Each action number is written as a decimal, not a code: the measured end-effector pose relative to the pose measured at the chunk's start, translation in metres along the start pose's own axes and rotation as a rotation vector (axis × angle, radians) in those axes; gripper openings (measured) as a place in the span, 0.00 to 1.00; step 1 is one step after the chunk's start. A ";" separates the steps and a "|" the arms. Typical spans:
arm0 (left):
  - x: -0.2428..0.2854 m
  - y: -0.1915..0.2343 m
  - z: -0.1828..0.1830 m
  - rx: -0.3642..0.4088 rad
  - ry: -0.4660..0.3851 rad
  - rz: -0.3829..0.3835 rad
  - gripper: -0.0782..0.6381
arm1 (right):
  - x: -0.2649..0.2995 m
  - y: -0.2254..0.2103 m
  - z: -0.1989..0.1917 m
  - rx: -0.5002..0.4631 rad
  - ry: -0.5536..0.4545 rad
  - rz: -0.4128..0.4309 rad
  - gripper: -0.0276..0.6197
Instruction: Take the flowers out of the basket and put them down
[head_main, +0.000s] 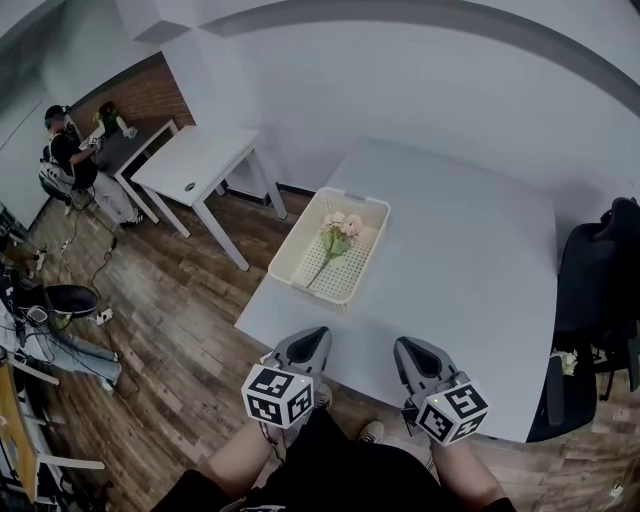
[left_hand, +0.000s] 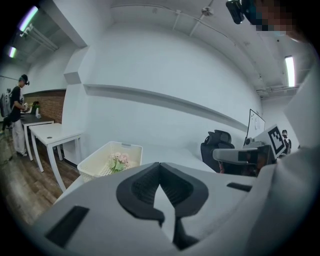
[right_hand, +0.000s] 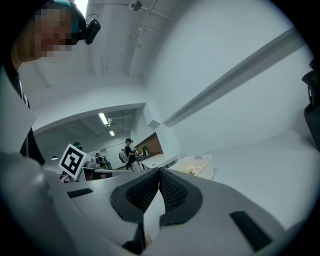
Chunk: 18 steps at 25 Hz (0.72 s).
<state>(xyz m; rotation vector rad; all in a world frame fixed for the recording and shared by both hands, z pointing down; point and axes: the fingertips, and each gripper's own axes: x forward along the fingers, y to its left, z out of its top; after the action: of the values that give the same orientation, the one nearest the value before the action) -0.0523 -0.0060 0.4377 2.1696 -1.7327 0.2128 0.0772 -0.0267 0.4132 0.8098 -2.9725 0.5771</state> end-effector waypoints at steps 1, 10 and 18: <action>0.003 0.003 0.002 -0.002 0.000 0.000 0.12 | 0.001 -0.001 0.001 0.000 -0.002 -0.003 0.08; 0.033 0.042 0.025 0.026 0.019 -0.019 0.12 | 0.020 -0.012 0.007 0.032 -0.026 -0.066 0.08; 0.072 0.078 0.037 -0.006 0.059 -0.070 0.12 | 0.051 -0.026 0.018 0.058 -0.047 -0.141 0.08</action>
<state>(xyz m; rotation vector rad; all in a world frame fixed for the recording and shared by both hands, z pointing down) -0.1143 -0.0993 0.4417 2.1923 -1.6205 0.2510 0.0479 -0.0786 0.4106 1.0415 -2.9210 0.6487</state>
